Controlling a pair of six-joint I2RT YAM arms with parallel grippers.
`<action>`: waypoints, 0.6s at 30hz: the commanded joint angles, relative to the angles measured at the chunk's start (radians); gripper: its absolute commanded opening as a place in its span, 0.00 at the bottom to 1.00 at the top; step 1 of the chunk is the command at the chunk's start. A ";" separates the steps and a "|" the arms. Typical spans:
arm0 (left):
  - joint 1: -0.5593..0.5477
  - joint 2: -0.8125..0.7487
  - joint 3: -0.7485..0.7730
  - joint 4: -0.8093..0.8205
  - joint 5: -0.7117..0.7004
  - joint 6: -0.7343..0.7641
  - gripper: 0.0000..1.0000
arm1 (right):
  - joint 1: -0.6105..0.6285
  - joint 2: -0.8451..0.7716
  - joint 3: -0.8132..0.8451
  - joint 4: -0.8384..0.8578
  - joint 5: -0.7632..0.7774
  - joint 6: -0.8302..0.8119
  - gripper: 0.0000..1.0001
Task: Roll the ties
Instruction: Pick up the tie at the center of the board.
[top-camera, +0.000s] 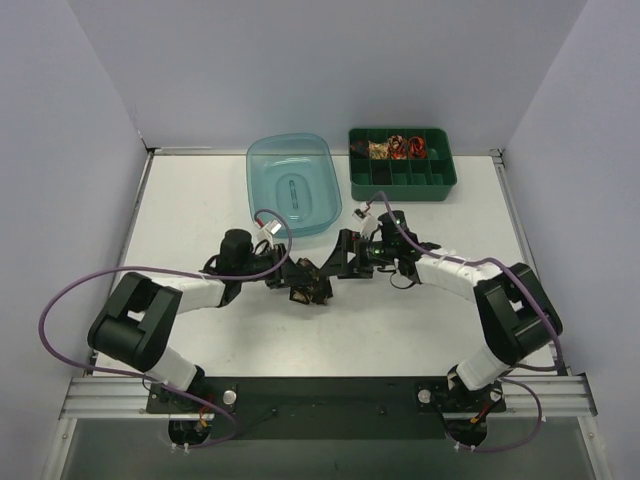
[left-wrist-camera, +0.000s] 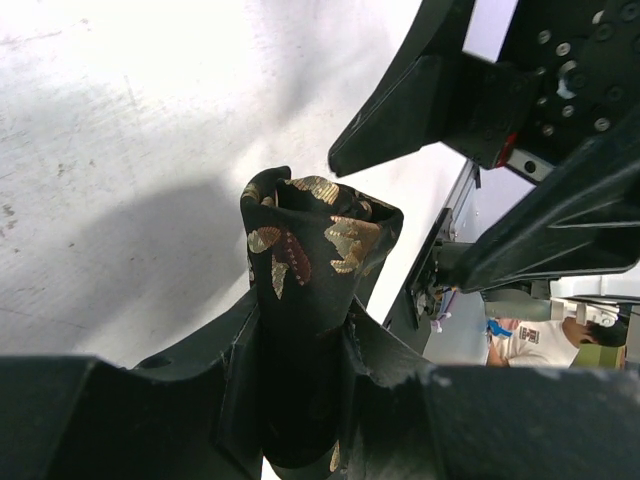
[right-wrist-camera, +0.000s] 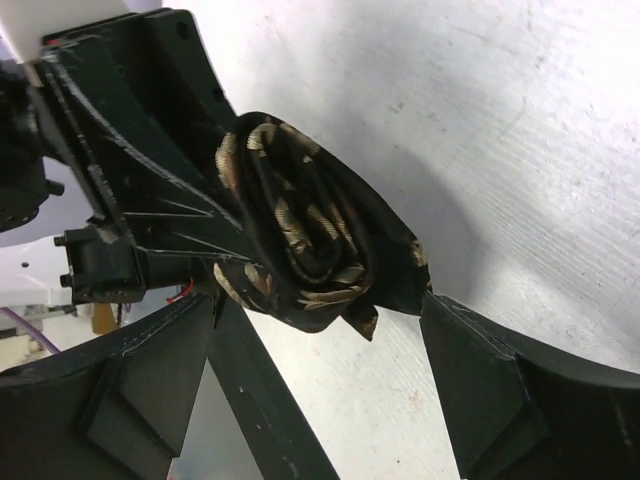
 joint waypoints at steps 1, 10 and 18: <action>0.004 -0.083 0.045 0.052 0.057 0.038 0.00 | -0.004 -0.094 0.042 -0.012 0.003 -0.120 0.87; 0.001 -0.167 0.071 0.101 0.115 0.029 0.00 | -0.008 -0.157 0.042 0.017 -0.051 -0.133 0.87; -0.006 -0.173 0.103 0.109 0.113 0.017 0.00 | 0.026 -0.159 0.051 0.059 -0.114 -0.099 0.87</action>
